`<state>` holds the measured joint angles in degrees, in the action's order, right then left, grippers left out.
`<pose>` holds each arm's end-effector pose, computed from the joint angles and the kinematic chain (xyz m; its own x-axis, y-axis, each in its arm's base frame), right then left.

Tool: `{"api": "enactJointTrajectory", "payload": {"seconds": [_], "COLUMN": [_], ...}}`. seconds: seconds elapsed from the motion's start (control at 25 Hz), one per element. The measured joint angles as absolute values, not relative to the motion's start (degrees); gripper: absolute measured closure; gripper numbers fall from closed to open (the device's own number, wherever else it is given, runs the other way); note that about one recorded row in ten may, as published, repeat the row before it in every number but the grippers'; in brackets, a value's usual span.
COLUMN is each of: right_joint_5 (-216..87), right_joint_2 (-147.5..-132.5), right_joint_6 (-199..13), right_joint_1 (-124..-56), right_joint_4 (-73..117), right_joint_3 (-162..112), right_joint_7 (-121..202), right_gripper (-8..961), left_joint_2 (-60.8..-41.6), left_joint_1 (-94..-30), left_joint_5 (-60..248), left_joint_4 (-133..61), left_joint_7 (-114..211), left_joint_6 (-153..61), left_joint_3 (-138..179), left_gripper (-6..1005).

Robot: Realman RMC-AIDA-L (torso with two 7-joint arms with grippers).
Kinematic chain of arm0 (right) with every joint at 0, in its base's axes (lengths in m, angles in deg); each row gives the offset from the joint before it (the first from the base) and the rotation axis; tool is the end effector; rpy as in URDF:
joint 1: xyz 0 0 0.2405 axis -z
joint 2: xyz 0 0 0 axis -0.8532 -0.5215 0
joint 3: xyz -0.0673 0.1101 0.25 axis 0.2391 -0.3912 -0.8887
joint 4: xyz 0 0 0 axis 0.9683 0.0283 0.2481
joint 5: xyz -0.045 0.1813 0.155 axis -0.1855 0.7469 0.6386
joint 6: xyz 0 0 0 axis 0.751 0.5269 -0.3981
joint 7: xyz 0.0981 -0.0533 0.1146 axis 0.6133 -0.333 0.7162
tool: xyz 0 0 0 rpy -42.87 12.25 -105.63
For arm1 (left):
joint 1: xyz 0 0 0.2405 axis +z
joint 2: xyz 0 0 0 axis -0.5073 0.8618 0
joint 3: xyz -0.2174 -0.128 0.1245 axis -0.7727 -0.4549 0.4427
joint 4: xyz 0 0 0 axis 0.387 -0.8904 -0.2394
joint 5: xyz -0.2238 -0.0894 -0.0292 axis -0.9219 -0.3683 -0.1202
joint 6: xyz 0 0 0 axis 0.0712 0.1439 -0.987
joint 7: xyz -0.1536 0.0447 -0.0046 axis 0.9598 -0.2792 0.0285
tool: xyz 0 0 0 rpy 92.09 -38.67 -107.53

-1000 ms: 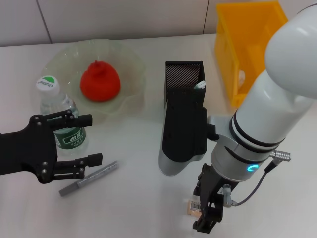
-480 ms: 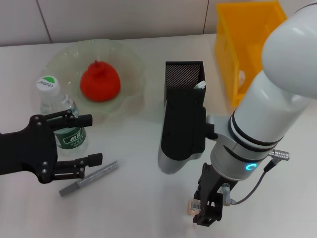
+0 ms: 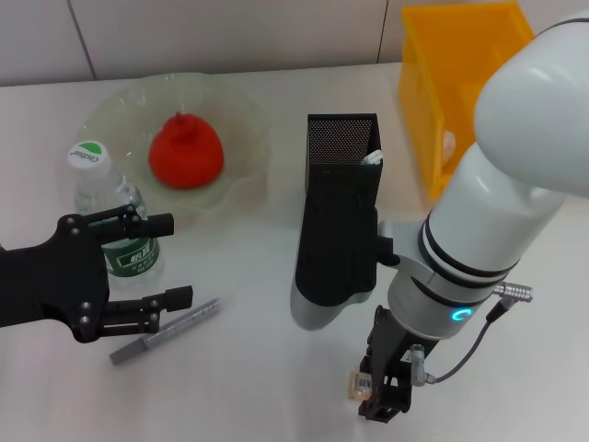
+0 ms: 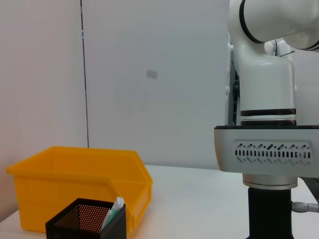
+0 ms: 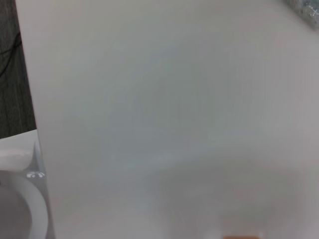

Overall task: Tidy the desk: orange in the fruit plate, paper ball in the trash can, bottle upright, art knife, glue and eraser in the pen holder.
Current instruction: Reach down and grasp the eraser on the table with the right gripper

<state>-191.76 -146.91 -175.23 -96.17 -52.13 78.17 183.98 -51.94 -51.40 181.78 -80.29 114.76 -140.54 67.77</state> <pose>0.1523 0.3176 -0.1299 0.7937 -0.2349 0.5612 -0.2264 -0.9702 -0.0858 -0.2869 0.3225 0.0107 0.8328 0.0368 0.5524 0.1411 -0.9790 -0.1474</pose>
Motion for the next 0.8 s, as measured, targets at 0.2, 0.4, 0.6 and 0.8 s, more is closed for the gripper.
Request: {"api": "enactJointTrajectory", "payload": {"seconds": [0.2,0.4,0.6,0.8], "right_joint_5": [-191.9,-192.2,-193.5,-194.1], "right_joint_2": [-146.91,-146.91,-146.91,-146.96], "right_joint_6": [-174.7,-174.3,-173.7,-173.2], "right_joint_1": [-96.2,-96.7,-97.6,-97.9], "right_joint_4": [-52.1,-52.1,-51.0,-50.9], "right_joint_3": [78.6,79.5,81.1,81.7], "right_joint_7": [184.2,185.0,186.3,186.9], "right_gripper": [480,488,537,648], "left_joint_2": [-51.94,-51.94,-51.95,-51.93], "left_joint_1": [-51.4,-51.4,-51.4,-51.4], "left_joint_5": [181.8,181.8,181.8,181.8], "left_joint_4": [-80.3,-80.3,-80.3,-80.3], "left_joint_7": [114.8,114.8,114.7,114.7], "left_joint_6": [-140.5,-140.5,-140.4,-140.4], "left_joint_3": [67.8,67.8,67.8,67.8], "left_gripper": [199,199,200,202]}}
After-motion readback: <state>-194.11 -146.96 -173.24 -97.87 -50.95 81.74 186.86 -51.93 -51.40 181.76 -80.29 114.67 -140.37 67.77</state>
